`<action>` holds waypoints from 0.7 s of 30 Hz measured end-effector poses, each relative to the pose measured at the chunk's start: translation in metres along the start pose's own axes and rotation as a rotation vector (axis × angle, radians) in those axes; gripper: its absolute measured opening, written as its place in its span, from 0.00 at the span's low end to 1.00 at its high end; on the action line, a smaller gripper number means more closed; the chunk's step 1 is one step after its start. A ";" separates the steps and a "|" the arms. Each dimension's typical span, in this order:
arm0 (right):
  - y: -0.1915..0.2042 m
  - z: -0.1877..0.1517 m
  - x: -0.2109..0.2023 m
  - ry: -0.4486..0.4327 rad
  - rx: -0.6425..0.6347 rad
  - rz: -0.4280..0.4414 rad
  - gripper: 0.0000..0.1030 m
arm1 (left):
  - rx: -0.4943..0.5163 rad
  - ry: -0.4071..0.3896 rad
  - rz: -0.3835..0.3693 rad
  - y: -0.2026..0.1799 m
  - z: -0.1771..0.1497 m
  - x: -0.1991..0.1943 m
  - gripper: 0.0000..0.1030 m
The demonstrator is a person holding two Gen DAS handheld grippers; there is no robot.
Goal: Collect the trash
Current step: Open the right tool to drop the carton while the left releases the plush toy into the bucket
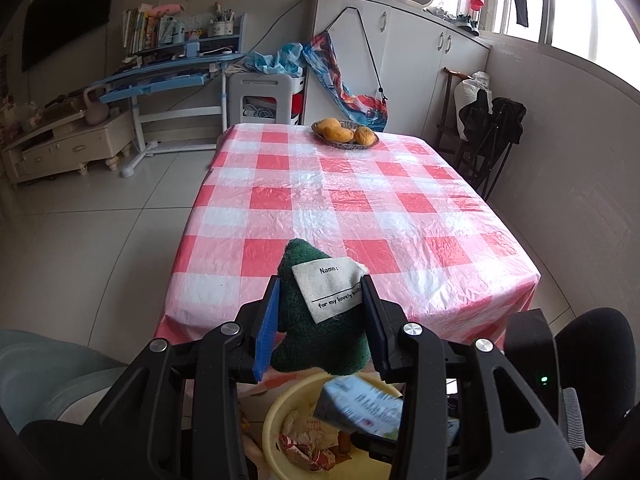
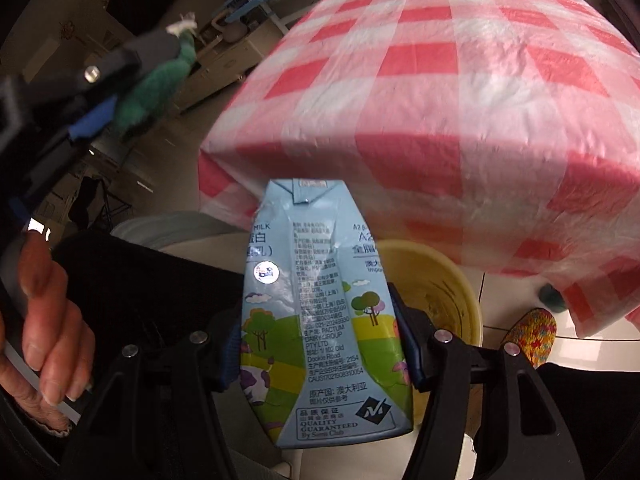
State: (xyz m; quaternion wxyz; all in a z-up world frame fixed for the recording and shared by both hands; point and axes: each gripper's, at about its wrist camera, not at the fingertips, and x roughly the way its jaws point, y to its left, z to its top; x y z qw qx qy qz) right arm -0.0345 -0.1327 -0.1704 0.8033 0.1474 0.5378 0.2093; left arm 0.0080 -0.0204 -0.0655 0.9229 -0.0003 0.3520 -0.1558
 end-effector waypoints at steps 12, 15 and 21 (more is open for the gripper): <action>-0.019 0.009 -0.057 -0.288 0.068 -0.152 0.79 | 0.036 0.095 -0.022 -0.011 -0.034 -0.004 0.36; -0.017 0.008 -0.074 -0.382 0.063 -0.183 0.82 | 0.048 0.140 -0.027 -0.016 -0.043 -0.001 0.37; -0.008 0.008 -0.094 -0.503 0.015 -0.252 0.87 | 0.076 0.267 -0.021 -0.024 -0.063 0.011 0.54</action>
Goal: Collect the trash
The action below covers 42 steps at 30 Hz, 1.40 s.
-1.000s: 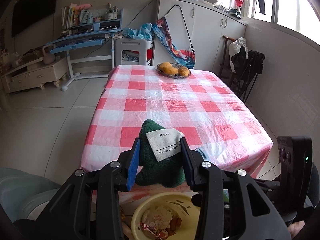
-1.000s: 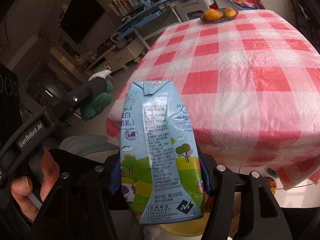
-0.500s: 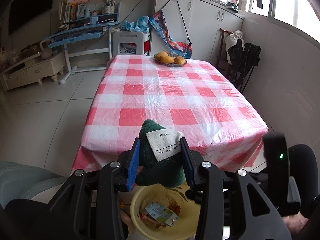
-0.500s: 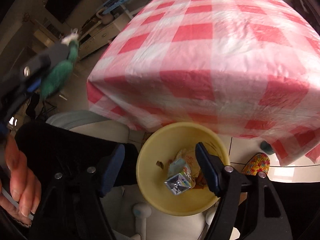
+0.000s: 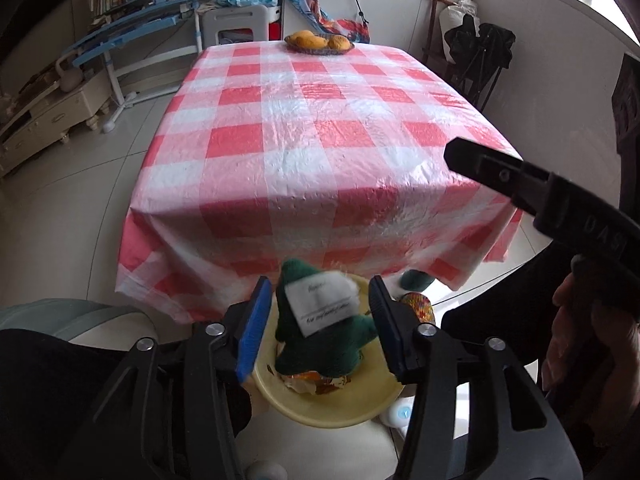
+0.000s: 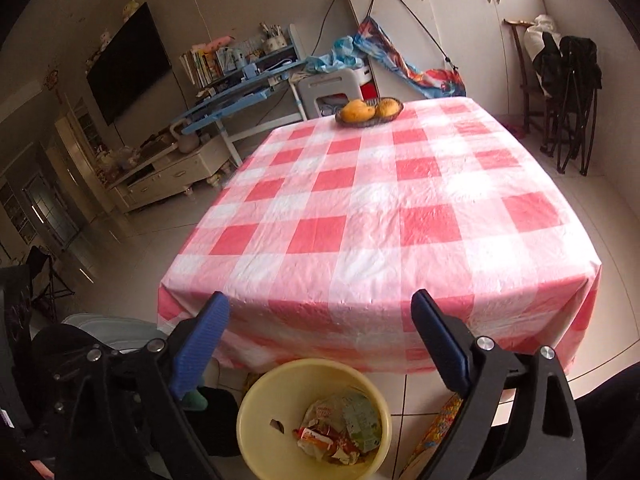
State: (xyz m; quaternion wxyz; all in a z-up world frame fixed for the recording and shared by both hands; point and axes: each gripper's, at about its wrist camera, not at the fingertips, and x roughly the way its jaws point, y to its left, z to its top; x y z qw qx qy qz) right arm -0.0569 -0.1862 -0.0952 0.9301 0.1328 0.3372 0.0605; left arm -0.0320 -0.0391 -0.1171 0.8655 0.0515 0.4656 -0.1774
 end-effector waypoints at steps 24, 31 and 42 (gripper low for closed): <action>0.034 0.022 -0.044 -0.227 -0.147 -0.052 0.91 | -0.123 -0.304 0.083 0.016 0.018 -0.077 0.85; 0.052 0.033 -0.070 -0.317 -0.189 -0.055 0.91 | -0.081 -0.453 0.188 0.012 0.027 -0.126 0.92; 0.064 0.035 -0.082 -0.403 -0.233 -0.121 0.93 | -0.134 -0.496 0.248 0.034 0.027 -0.144 0.93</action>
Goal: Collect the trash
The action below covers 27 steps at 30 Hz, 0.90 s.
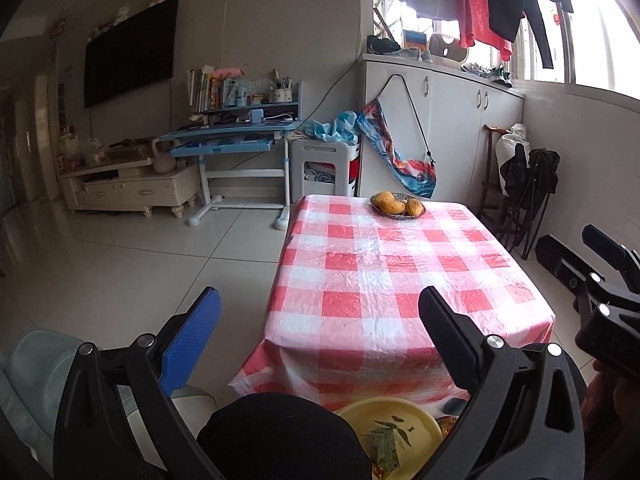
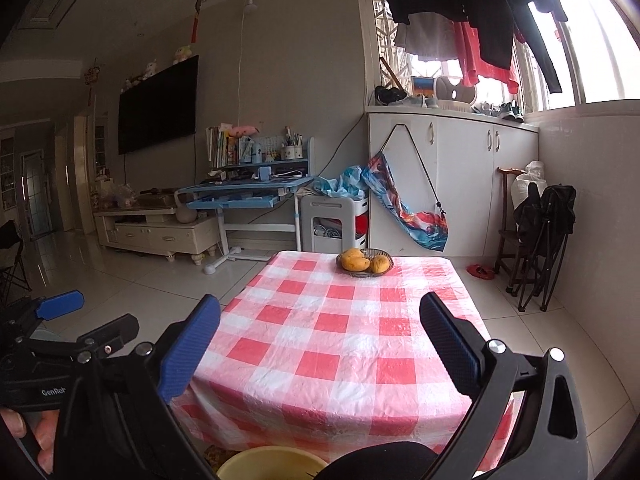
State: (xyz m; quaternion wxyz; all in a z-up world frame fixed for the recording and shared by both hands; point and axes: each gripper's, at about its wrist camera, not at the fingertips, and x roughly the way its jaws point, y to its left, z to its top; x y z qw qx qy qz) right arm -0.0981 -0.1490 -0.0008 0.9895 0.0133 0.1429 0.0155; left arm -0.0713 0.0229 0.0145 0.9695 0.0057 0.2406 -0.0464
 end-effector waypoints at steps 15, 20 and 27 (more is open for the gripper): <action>-0.007 -0.012 0.010 0.059 0.041 -0.008 0.93 | 0.011 0.007 0.029 0.000 -0.009 0.009 0.93; -0.003 -0.012 0.010 0.061 0.022 -0.012 0.93 | 0.000 0.014 0.027 0.001 -0.008 0.011 0.93; -0.004 -0.011 0.010 0.065 0.017 -0.018 0.93 | -0.001 0.015 0.029 0.002 -0.009 0.011 0.93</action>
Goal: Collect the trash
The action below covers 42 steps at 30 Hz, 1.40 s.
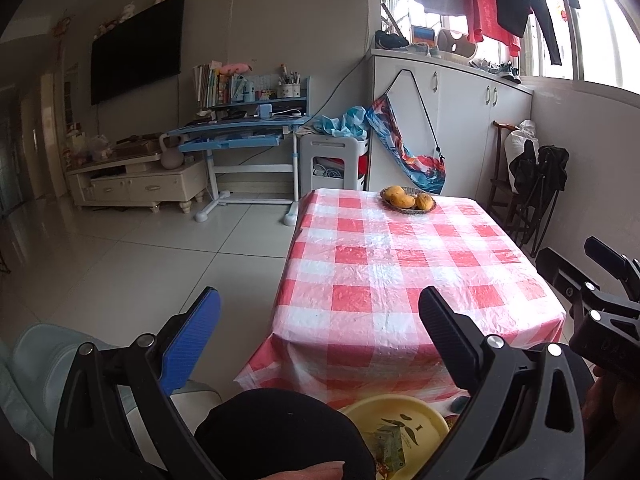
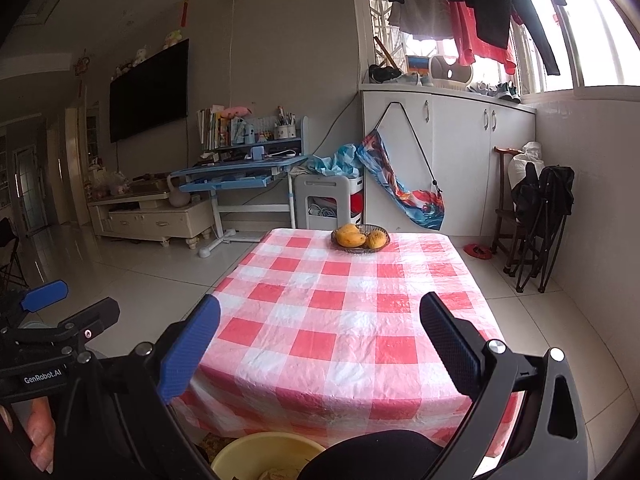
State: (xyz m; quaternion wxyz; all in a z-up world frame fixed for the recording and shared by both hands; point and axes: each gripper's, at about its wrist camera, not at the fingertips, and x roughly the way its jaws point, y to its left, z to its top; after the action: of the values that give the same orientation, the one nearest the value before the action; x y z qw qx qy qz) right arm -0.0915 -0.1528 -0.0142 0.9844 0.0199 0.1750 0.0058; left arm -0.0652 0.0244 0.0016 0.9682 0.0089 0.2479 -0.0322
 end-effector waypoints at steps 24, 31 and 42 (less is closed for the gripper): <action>0.006 0.000 0.003 0.013 -0.024 -0.012 0.93 | -0.003 0.004 0.009 0.004 -0.001 0.005 0.93; 0.003 -0.002 0.003 0.012 -0.012 -0.018 0.93 | 0.010 0.001 0.017 0.004 -0.001 0.005 0.93; 0.006 -0.003 0.005 0.029 -0.018 -0.034 0.93 | 0.022 0.010 0.016 0.000 -0.003 0.006 0.93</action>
State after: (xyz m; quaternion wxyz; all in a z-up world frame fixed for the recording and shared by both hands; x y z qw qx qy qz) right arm -0.0880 -0.1466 -0.0189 0.9818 0.0080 0.1894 -0.0091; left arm -0.0617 0.0239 -0.0037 0.9671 0.0218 0.2521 -0.0270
